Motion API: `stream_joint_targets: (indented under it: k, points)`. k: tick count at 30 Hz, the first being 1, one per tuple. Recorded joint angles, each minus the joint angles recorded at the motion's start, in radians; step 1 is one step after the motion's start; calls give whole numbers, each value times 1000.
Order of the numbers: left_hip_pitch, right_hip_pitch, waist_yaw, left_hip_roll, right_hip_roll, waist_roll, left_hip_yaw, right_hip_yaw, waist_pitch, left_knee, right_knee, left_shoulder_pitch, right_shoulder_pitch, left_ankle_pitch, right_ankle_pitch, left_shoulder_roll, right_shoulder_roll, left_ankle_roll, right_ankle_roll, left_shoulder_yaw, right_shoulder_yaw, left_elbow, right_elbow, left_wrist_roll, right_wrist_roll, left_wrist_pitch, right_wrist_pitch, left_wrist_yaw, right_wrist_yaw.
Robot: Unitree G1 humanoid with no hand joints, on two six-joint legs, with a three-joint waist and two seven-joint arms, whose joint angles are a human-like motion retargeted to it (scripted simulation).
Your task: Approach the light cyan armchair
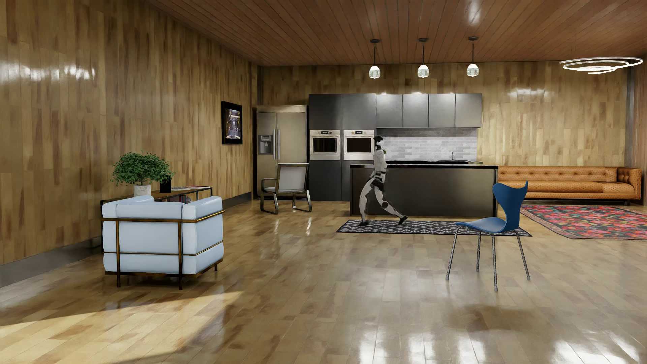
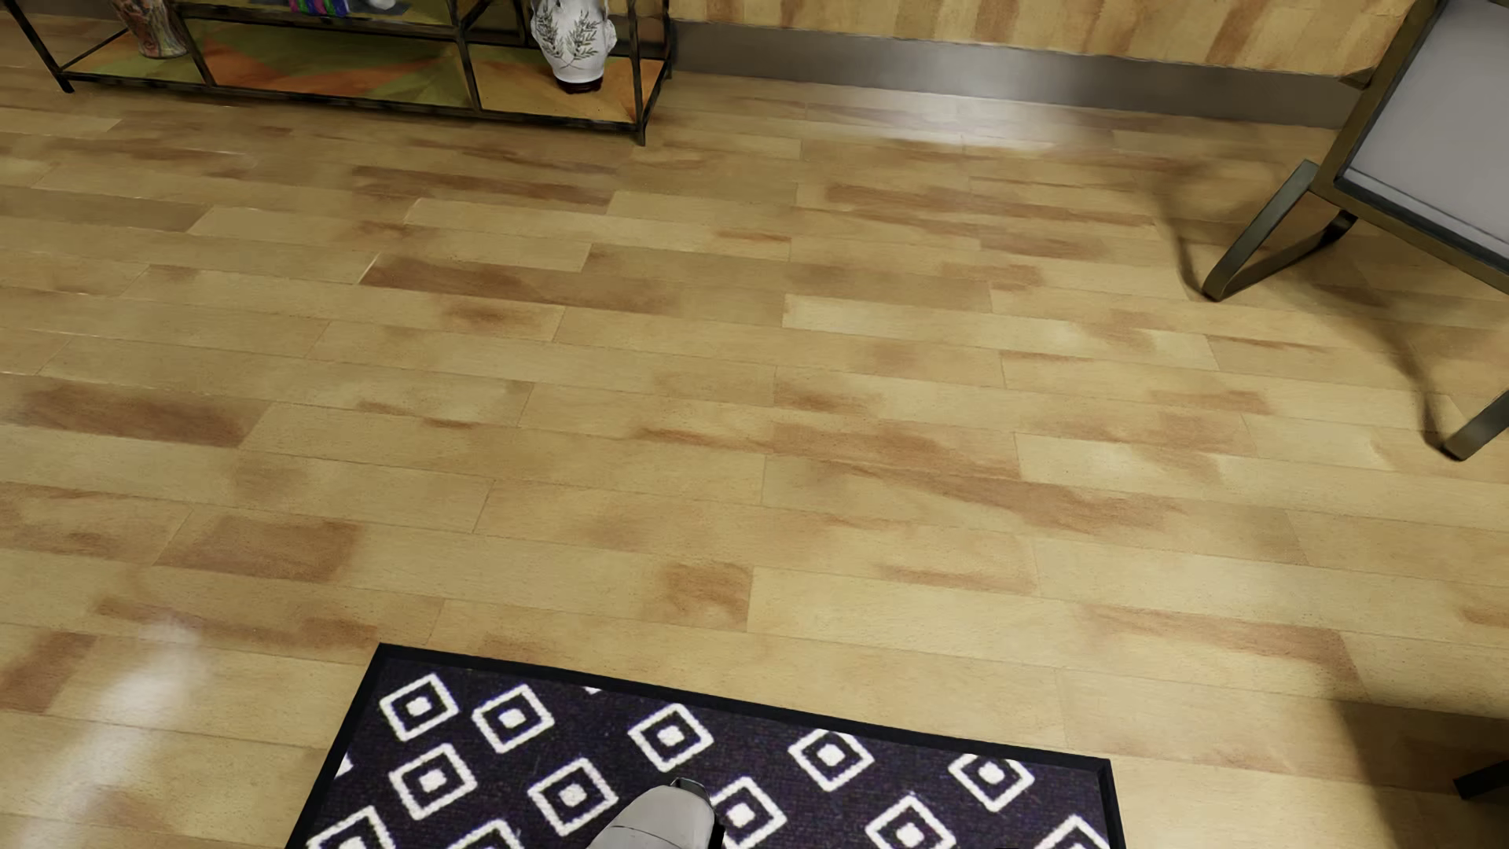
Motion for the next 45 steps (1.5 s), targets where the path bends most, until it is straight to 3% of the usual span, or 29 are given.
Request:
stream_joint_targets:
  k: [2, 4, 5, 8, 11, 12, 13, 14, 15, 16, 17, 19, 20, 23, 24, 25, 26, 27, 28, 29, 31, 33, 36, 37, 39, 40, 42, 43, 45]
  points:
    - [97, -136, -55, -62, -35, -14, 0, 0, -10, 63, 373, -1, 63, -20, 330, -7, 22, 0, 0, 27, 34, 15, 52, 0, 0, 0, 0, 0, 0]
    - [279, -317, -141, -84, -64, -13, 0, 0, 13, 22, 689, -36, 101, -145, 87, 3, 20, 0, 0, 34, 101, -28, 70, 0, 0, 0, 0, 0, 0]
    - [374, -410, -204, -67, -50, 18, 0, 0, 17, -19, 723, -68, 117, -213, -24, 6, 12, 0, 0, 21, 117, -49, 87, 0, 0, 0, 0, 0, 0]
    - [637, -599, -369, -16, -50, 82, 0, 0, 7, -160, 386, -171, 180, -442, -62, 40, -7, 0, 0, 26, 105, -139, 119, 0, 0, 0, 0, 0, 0]
    - [810, -678, -444, 9, -62, 103, 0, 0, -31, -222, -109, -273, 204, -639, 158, 55, -23, 0, 0, 125, 122, -166, 154, 0, 0, 0, 0, 0, 0]
    - [842, -719, -444, 7, -63, 112, 0, 0, -46, -222, -523, -294, 205, -653, 252, 54, -25, 0, 0, 168, 118, -169, 168, 0, 0, 0, 0, 0, 0]
    - [871, -759, -470, 28, -63, 119, 0, 0, -47, -200, -187, -304, 204, -628, 172, 70, -30, 0, 0, 175, 134, -195, 167, 0, 0, 0, 0, 0, 0]
    - [913, -777, -498, 58, -34, 135, 0, 0, -35, -158, -94, -283, 197, -568, 182, 71, -33, 0, 0, 230, 152, -221, 181, 0, 0, 0, 0, 0, 0]
    - [901, -798, -517, 87, -13, 154, 0, 0, -51, -54, -5, -262, 197, -440, 232, 52, -32, 0, 0, 258, 157, -206, 200, 0, 0, 0, 0, 0, 0]
    - [863, -768, -522, 133, 37, 187, 0, 0, -44, 127, 77, -230, 194, -236, 197, 20, -30, 0, 0, 268, 155, -174, 225, 0, 0, 0, 0, 0, 0]
    - [746, -731, -499, 127, 71, 183, 0, 0, -45, 384, 90, -202, 181, -74, 143, 9, -23, 0, 0, 253, 137, -159, 233, 0, 0, 0, 0, 0, 0]
    - [509, -564, -438, 141, 101, 174, 0, 0, -6, 784, 43, -189, 161, -134, 70, -5, -18, 0, 0, 154, 117, -120, 179, 0, 0, 0, 0, 0, 0]
    - [402, -483, -378, 113, 79, 143, 0, 0, -4, 792, 3, -163, 152, -147, 60, -25, -15, 0, 0, 154, 114, -96, 137, 0, 0, 0, 0, 0, 0]
    - [206, -273, -210, 93, 53, 100, 0, 0, 1, 248, -115, -80, 101, 19, 13, -28, -35, 0, 0, 118, 100, -35, 11, 0, 0, 0, 0, 0, 0]
    - [194, -190, -182, 82, 50, 97, 0, 0, -8, 4, -155, -57, 94, -85, -19, -27, -43, 0, 0, 122, 82, -9, -27, 0, 0, 0, 0, 0, 0]
    - [196, -129, -168, 74, 69, 110, 0, 0, -26, -124, -185, -39, 82, -436, -61, -21, -55, 0, 0, 93, 48, -5, -63, 0, 0, 0, 0, 0, 0]
    - [175, -95, -158, 82, 75, 116, 0, 0, -52, -480, -186, -17, 77, -153, -119, -10, -70, 0, 0, 71, 18, -5, -89, 0, 0, 0, 0, 0, 0]
    - [155, -65, -145, 82, 90, 123, 0, 0, -60, -509, -182, 3, 71, -115, -155, -5, -76, 0, 0, 49, -9, 6, -90, 0, 0, 0, 0, 0, 0]
    - [122, -35, -129, 65, 85, 110, 0, 0, -51, -149, -153, 13, 80, -460, -161, -2, -70, 0, 0, 33, -44, 19, -80, 0, 0, 0, 0, 0, 0]
    - [118, -19, -124, 31, 75, 95, 0, 0, -51, -115, -86, 23, 95, -344, -118, 2, -61, 0, 0, 31, -77, 29, -53, 0, 0, 0, 0, 0, 0]
    - [140, -128, -149, -65, -21, 32, 0, 0, -34, -41, 314, 38, 132, -61, 210, 10, -27, 0, 0, 36, -78, 58, 25, 0, 0, 0, 0, 0, 0]
    - [256, -349, -170, -112, -66, 27, 0, 0, 9, -22, 648, 23, 157, -53, 84, 21, -20, 0, 0, 81, -50, 24, 67, 0, 0, 0, 0, 0, 0]
    - [442, -547, -332, -98, -44, 113, 0, 0, 19, -67, 277, -38, 195, -233, 10, 34, -39, 0, 0, 119, -14, -78, 103, 0, 0, 0, 0, 0, 0]
    - [497, -571, -357, -94, -49, 135, 0, 0, 10, -92, 61, -59, 226, -297, 54, 33, -47, 0, 0, 148, -34, -103, 99, 0, 0, 0, 0, 0, 0]
    - [551, -632, -384, -78, -71, 164, 0, 0, -25, -88, -180, -96, 273, -425, 575, 55, -46, 0, 0, 217, -34, -169, 106, 0, 0, 0, 0, 0, 0]
    - [601, -648, -404, -77, -98, 158, 0, 0, -30, -70, -147, -107, 299, -495, 647, 71, -44, 0, 0, 239, -26, -197, 108, 0, 0, 0, 0, 0, 0]
    - [640, -603, -452, -60, -82, 179, 0, 0, -17, 54, -22, -120, 308, -486, 369, 75, -47, 0, 0, 264, -9, -225, 126, 0, 0, 0, 0, 0, 0]
    - [590, -572, -477, -41, -86, 199, 0, 0, -10, 166, 17, -131, 282, -361, 263, 39, -48, 0, 0, 303, 2, -201, 150, 0, 0, 0, 0, 0, 0]
    - [481, -490, -443, -2, -119, 235, 0, 0, 11, 267, 0, -164, 217, -94, 167, 3, -83, 0, 0, 213, 5, -192, 175, 0, 0, 0, 0, 0, 0]
